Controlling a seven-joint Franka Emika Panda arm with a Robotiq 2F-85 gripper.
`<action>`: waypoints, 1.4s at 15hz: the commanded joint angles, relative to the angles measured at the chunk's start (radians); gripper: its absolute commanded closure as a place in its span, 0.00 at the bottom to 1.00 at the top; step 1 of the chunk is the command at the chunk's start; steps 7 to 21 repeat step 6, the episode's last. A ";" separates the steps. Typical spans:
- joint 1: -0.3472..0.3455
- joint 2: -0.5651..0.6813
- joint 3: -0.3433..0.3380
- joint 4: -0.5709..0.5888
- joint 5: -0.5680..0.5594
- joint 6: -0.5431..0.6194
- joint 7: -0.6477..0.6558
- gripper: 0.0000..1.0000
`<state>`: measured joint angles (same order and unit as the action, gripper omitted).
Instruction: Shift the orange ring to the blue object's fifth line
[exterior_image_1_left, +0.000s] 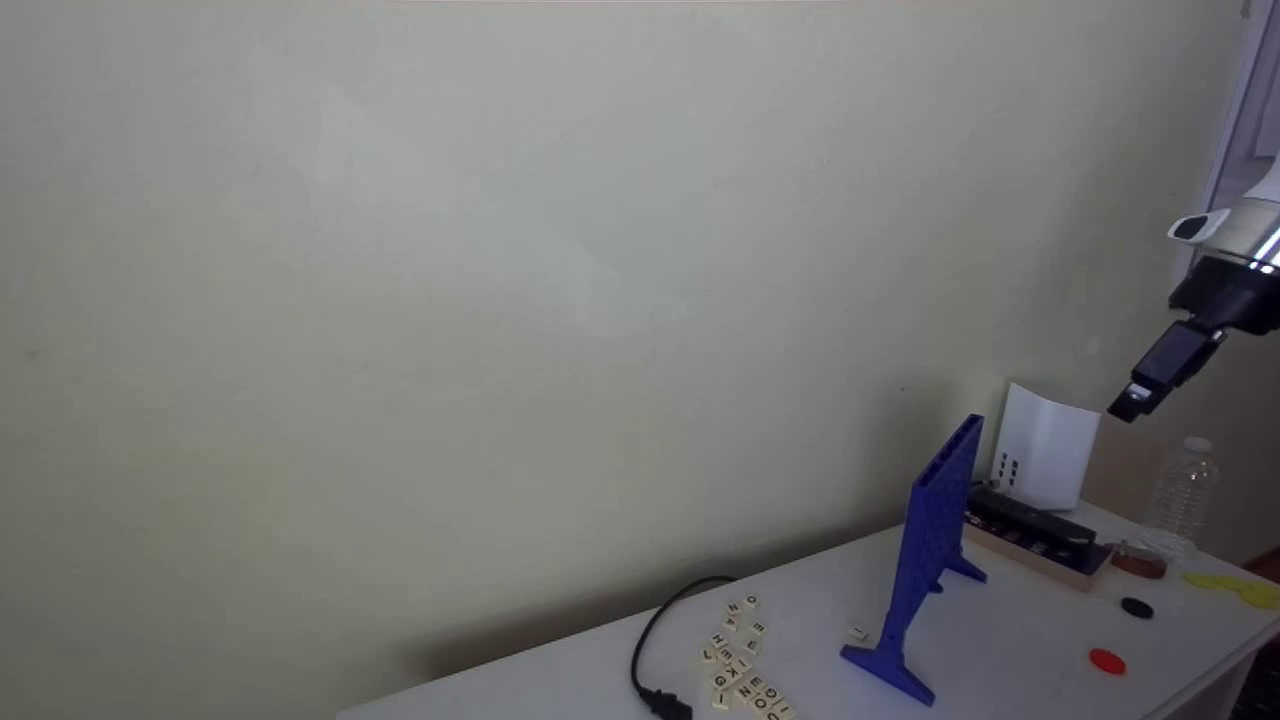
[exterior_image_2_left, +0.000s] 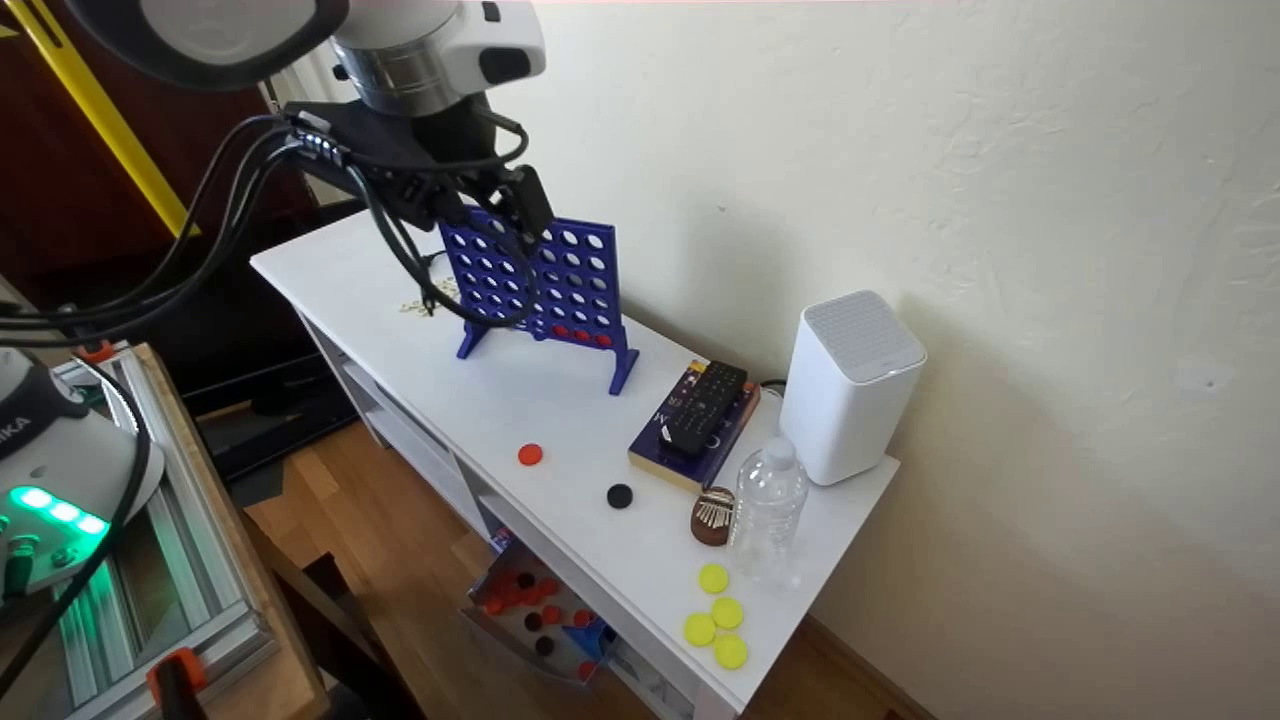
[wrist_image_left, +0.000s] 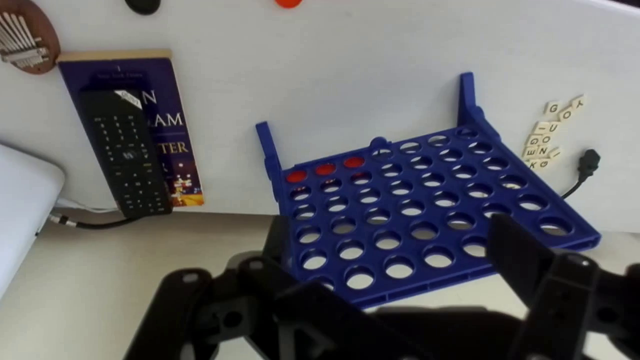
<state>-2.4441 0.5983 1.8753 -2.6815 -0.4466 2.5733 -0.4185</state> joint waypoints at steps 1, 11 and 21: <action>0.010 -0.008 -0.024 0.005 -0.025 -0.079 0.014 0.00; 0.017 0.011 -0.044 -0.006 -0.025 -0.075 0.014 0.00; 0.017 0.011 -0.044 -0.006 -0.025 -0.075 0.014 0.00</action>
